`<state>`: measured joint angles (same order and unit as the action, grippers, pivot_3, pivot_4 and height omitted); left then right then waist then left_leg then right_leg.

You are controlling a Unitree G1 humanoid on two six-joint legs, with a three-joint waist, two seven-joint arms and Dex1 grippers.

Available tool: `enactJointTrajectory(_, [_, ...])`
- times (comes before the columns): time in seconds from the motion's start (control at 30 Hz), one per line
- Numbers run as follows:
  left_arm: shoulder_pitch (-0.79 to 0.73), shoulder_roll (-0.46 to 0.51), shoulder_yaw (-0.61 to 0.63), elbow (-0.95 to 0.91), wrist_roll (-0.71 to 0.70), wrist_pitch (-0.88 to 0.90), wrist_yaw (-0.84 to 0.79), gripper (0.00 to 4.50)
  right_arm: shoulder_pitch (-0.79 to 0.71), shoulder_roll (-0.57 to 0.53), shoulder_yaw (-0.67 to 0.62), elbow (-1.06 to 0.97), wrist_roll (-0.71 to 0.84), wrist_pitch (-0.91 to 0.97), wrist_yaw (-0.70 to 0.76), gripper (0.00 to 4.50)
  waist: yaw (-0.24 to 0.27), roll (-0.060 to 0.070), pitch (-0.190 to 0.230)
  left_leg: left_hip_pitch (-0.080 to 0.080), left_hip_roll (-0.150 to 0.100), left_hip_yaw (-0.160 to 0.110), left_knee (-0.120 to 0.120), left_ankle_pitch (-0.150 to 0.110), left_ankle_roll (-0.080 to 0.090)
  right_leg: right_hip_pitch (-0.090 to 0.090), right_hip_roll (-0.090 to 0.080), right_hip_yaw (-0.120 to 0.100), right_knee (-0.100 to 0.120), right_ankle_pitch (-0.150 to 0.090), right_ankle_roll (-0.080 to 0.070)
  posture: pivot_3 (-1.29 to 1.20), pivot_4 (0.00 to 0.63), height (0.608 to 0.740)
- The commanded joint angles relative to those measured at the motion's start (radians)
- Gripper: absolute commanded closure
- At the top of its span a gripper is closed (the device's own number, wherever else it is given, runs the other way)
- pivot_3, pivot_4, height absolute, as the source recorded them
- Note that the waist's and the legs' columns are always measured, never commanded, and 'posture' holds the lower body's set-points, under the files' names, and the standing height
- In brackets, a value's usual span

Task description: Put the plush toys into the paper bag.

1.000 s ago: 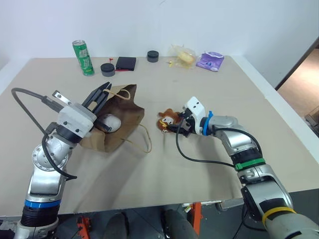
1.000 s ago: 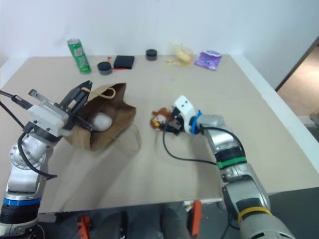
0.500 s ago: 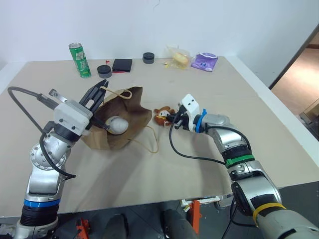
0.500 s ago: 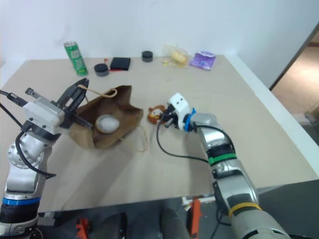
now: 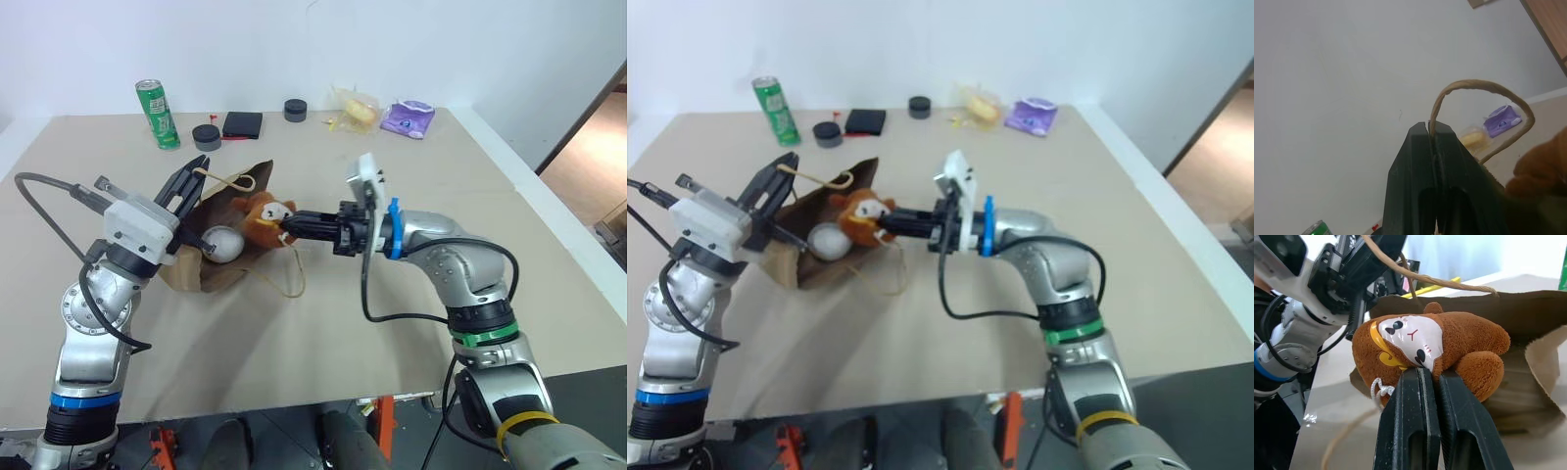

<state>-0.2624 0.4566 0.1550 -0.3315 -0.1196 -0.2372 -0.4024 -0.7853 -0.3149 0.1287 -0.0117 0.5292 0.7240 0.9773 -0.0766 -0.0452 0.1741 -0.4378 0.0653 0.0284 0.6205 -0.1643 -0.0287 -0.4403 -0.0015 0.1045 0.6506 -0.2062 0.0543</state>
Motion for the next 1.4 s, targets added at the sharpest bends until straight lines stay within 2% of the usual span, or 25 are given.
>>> enactJointTrajectory(0.03, [-0.004, -0.005, 0.001, -0.03, -0.005, -0.006, 0.006, 4.5, -0.057, 0.055, 0.077, 0.087, -0.102, -0.068, -0.059, 4.43, -0.001, 0.0, 0.0, 0.0, 0.0, 0.0, 0.0, 0.0, 0.0, 0.0, 0.0, 0.0, 0.0, 0.0, -0.001, 0.0, 0.15, 0.74])
enactJointTrajectory(0.13, [0.0, -0.01, -0.002, -0.036, -0.003, -0.004, 0.006, 4.5, -0.117, 0.12, 0.121, 0.178, -0.17, -0.104, -0.113, 4.43, -0.001, 0.0, 0.0, 0.0, 0.0, 0.0, 0.001, 0.001, 0.0, 0.0, 0.0, 0.0, 0.0, 0.002, -0.001, 0.0, 0.15, 0.74])
enactJointTrajectory(0.37, [-0.001, -0.017, -0.004, -0.037, 0.002, -0.003, 0.012, 4.5, -0.227, 0.272, 0.137, 0.379, -0.273, -0.189, -0.221, 4.43, -0.001, 0.0, 0.0, 0.0, 0.0, -0.001, 0.0, 0.001, 0.0, 0.0, 0.001, -0.001, 0.0, 0.003, 0.001, 0.0, 0.15, 0.74])
enactJointTrajectory(0.57, [0.003, -0.021, -0.003, -0.042, 0.007, 0.001, 0.019, 4.5, -0.229, 0.292, 0.141, 0.431, -0.327, -0.223, -0.239, 4.43, 0.003, 0.0, 0.0, -0.002, 0.0, -0.001, 0.0, 0.001, 0.0, 0.0, 0.0, -0.002, 0.0, 0.002, 0.002, 0.0, 0.15, 0.74])
enactJointTrajectory(0.6, [0.003, -0.022, -0.003, -0.043, 0.008, 0.001, 0.02, 4.5, -0.225, 0.289, 0.136, 0.425, -0.326, -0.222, -0.234, 3.65, 0.002, 0.0, 0.0, -0.002, 0.0, -0.001, 0.0, 0.001, -0.001, 0.0, 0.0, -0.002, 0.0, 0.002, 0.002, 0.0, 0.15, 0.74])
enactJointTrajectory(0.63, [0.005, -0.022, -0.003, -0.044, 0.008, 0.002, 0.021, 4.5, -0.218, 0.281, 0.132, 0.409, -0.32, -0.22, -0.222, 3.35, 0.002, 0.0, 0.0, -0.002, 0.0, -0.001, 0.0, 0.001, -0.001, -0.001, 0.0, -0.002, 0.0, 0.002, 0.002, 0.0, 0.15, 0.74])
enactJointTrajectory(0.83, [0.004, -0.027, -0.001, -0.034, 0.004, 0.002, 0.019, 4.5, -0.136, 0.19, 0.058, 0.213, -0.238, -0.225, -0.142, 0.27, 0.003, 0.0, 0.0, -0.002, 0.0, -0.002, 0.0, 0.001, -0.001, 0.0, 0.0, -0.003, 0.0, 0.001, 0.002, 0.0, 0.15, 0.74])
enactJointTrajectory(0.87, [0.003, -0.027, -0.001, -0.033, 0.003, 0.003, 0.018, 4.5, -0.108, 0.166, 0.053, 0.163, -0.225, -0.22, -0.124, 0.09, 0.003, 0.0, 0.0, -0.002, 0.0, -0.002, 0.0, 0.001, -0.001, 0.0, 0.0, -0.003, 0.0, 0.001, 0.002, 0.0, 0.15, 0.74])
enactJointTrajectory(1.0, [-0.001, -0.026, 0.002, -0.028, -0.002, 0.008, 0.016, 4.5, 0.017, 0.083, 0.047, -0.018, -0.18, -0.263, -0.043, 0.09, 0.003, 0.0, 0.0, -0.001, 0.0, -0.002, -0.001, 0.001, -0.001, 0.0, 0.0, -0.003, 0.0, 0.0, 0.003, 0.0, 0.15, 0.74])
enactJointTrajectory(1.1, [-0.002, -0.024, 0.006, -0.024, -0.006, 0.01, 0.011, 4.5, 0.133, 0.0, 0.077, -0.113, -0.211, -0.376, 0.028, 0.09, 0.003, 0.0, 0.0, -0.001, 0.0, -0.002, -0.002, 0.001, -0.001, 0.0, 0.0, -0.003, 0.0, 0.0, 0.002, 0.0, 0.15, 0.74])
enactJointTrajectory(1.3, [-0.006, -0.021, 0.007, -0.02, -0.014, 0.021, 0.002, 4.5, 0.319, -0.156, 0.162, -0.131, -0.361, -0.634, 0.105, 0.09, 0.003, 0.0, 0.0, 0.001, 0.0, -0.002, -0.001, 0.001, -0.001, 0.001, 0.0, -0.002, 0.0, -0.001, -0.001, 0.0, 0.15, 0.74])
enactJointTrajectory(1.4, [-0.01, -0.021, 0.007, -0.018, -0.018, 0.026, -0.001, 4.5, 0.352, -0.172, 0.203, -0.109, -0.436, -0.693, 0.07, 0.09, 0.0, 0.0, 0.0, 0.001, 0.0, -0.001, 0.0, 0.001, -0.001, 0.001, 0.0, -0.002, 0.0, 0.0, -0.002, 0.0, 0.15, 0.74])
